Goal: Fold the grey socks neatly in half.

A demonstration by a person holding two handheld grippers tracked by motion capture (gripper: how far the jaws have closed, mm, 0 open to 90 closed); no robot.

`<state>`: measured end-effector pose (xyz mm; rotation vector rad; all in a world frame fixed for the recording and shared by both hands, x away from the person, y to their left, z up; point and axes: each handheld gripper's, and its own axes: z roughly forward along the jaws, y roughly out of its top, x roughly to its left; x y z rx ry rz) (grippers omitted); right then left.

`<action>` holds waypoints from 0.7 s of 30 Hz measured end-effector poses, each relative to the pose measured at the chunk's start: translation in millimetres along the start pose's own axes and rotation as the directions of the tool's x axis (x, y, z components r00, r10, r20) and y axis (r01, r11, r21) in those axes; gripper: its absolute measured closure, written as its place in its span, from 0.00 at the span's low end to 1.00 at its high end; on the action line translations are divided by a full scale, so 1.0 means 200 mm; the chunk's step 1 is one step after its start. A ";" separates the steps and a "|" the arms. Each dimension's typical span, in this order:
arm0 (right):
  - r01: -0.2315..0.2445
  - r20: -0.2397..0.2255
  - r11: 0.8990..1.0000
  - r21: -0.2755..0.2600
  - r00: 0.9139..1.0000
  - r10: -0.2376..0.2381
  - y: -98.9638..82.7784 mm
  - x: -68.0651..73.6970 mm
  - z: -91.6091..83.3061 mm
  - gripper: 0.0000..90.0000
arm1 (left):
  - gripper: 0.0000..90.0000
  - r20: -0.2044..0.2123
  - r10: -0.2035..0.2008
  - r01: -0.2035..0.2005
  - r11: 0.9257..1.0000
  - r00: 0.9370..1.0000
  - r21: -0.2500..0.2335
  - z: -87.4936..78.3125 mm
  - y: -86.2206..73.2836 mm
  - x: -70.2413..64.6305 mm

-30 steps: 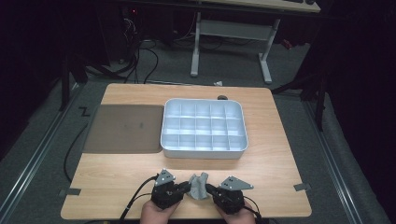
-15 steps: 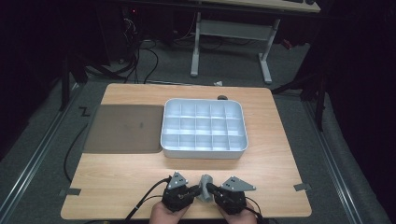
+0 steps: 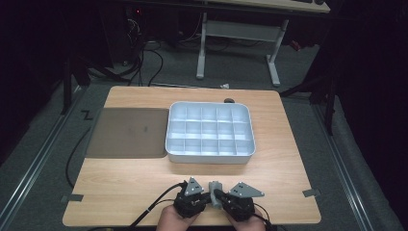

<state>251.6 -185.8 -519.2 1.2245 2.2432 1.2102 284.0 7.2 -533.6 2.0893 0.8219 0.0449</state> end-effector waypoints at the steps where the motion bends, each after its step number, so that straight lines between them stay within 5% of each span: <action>1: 0.005 0.001 1.000 -0.003 1.000 -0.005 0.00 0.00 0.00 1.00 | 0.92 0.002 0.002 -0.002 1.000 1.000 0.003 0.00 0.00 0.00; 21: 0.041 0.005 0.999 0.005 0.999 -0.041 -0.02 0.03 0.04 1.00 | 0.85 0.020 -0.040 0.041 0.999 0.999 -0.029 -0.05 -0.04 0.05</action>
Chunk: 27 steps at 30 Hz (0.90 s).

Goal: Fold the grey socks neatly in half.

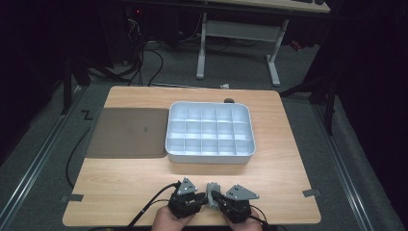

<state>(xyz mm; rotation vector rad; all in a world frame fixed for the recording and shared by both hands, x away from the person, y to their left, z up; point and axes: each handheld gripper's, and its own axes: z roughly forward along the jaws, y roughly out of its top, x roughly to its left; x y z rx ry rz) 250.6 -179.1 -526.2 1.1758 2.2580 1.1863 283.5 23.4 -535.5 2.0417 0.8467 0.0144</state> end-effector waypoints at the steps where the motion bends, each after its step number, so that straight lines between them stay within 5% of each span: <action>1: 0.002 -0.001 1.000 -0.001 1.000 -0.002 0.00 0.00 0.00 1.00 | 0.85 0.000 -0.001 0.001 1.000 1.000 -0.004 -0.01 0.00 0.00; 8: 0.009 -0.007 1.000 -0.002 1.000 -0.009 0.00 0.00 0.00 1.00 | 0.87 -0.030 0.000 -0.002 0.998 1.000 -0.066 -0.07 0.01 -0.01; 15: -0.010 -0.018 1.000 -0.003 1.000 0.009 0.00 -0.01 0.01 1.00 | 0.93 -0.043 0.009 -0.016 0.988 0.999 -0.154 -0.08 0.03 -0.06; 27: -0.043 -0.047 0.999 -0.008 0.998 0.043 -0.01 -0.03 0.01 1.00 | 0.98 -0.052 0.036 -0.043 0.990 0.998 -0.134 -0.02 0.02 -0.10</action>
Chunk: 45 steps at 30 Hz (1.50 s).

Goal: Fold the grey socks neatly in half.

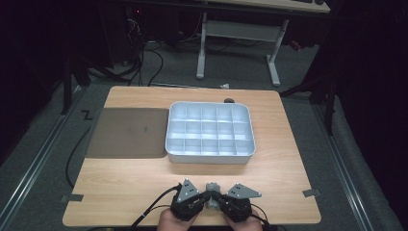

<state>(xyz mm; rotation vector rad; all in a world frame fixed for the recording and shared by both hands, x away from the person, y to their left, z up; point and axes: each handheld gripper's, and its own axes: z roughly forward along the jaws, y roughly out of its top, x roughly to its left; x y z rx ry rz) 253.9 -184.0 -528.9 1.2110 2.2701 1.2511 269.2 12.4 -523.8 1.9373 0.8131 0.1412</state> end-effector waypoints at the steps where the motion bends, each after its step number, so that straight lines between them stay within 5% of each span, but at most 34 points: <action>1: -0.002 -0.002 1.000 -0.002 1.000 0.002 0.00 0.00 0.00 1.00 | 0.99 -0.005 0.003 -0.003 1.000 1.000 0.003 0.00 0.00 0.00; 8: -0.016 -0.004 1.000 -0.002 1.000 0.016 0.00 -0.01 -0.01 1.00 | 1.00 -0.027 0.022 -0.021 0.999 0.999 0.033 0.01 -0.02 0.00; 26: -0.105 -0.018 0.994 0.007 0.994 0.105 0.00 -0.05 -0.08 0.74 | 1.00 -0.052 0.037 -0.035 0.999 0.998 0.031 0.02 -0.03 -0.01; 33: -0.214 -0.062 0.976 0.046 0.974 0.217 -0.01 -0.10 -0.06 0.63 | 1.00 -0.055 0.035 -0.034 0.999 0.998 0.029 0.01 -0.04 -0.02; 45: -0.231 -0.104 0.970 0.075 0.966 0.238 -0.02 -0.11 -0.02 0.60 | 0.99 -0.054 0.028 -0.026 0.999 0.998 0.030 0.01 -0.05 0.00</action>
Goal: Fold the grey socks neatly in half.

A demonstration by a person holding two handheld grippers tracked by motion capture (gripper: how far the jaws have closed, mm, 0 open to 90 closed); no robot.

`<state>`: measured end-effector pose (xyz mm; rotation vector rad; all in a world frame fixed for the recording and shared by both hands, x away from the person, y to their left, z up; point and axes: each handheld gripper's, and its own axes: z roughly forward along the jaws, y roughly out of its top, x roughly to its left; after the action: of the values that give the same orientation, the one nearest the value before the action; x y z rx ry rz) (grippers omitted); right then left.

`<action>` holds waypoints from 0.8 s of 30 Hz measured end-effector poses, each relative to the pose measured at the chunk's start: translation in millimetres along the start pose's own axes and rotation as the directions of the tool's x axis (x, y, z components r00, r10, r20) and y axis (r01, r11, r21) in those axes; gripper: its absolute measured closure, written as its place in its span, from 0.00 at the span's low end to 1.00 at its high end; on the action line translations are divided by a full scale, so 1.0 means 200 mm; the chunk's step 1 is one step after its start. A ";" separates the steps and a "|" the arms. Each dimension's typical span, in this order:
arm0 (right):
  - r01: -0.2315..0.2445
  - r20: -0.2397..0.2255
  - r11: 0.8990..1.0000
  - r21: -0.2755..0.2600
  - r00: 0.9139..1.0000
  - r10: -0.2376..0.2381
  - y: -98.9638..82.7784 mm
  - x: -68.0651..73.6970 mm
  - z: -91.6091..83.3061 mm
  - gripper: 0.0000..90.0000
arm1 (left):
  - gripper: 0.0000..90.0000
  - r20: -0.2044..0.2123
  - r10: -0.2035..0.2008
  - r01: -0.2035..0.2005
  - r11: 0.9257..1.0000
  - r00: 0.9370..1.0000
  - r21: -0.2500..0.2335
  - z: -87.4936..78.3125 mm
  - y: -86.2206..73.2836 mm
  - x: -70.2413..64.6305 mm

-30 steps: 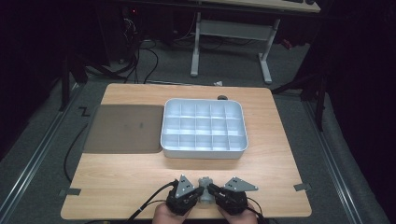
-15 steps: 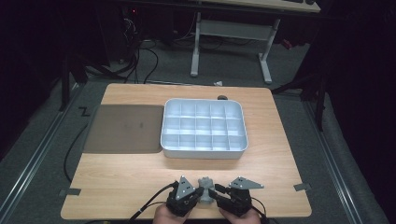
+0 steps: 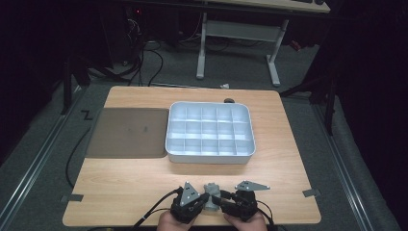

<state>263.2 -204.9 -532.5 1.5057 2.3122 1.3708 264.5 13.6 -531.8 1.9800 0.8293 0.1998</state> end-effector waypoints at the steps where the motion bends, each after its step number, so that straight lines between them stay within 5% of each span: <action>1: -0.001 -0.002 1.000 0.001 1.000 0.001 0.00 0.00 0.00 0.60 | 0.98 0.000 -0.002 0.002 1.000 1.000 0.000 0.00 0.00 0.00; 9: 0.003 -0.017 1.000 0.013 1.000 -0.002 0.01 0.00 0.02 0.61 | 0.89 -0.002 -0.023 0.023 1.000 1.000 0.019 -0.04 -0.03 0.02; 24: 0.010 -0.044 1.000 0.021 0.999 -0.009 0.01 0.02 0.04 0.70 | 0.98 -0.019 0.006 -0.004 0.998 1.000 0.061 -0.01 -0.02 0.02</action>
<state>266.9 -197.5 -534.1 1.4834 2.3638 1.3954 264.1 18.4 -534.0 2.0398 0.8519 0.1993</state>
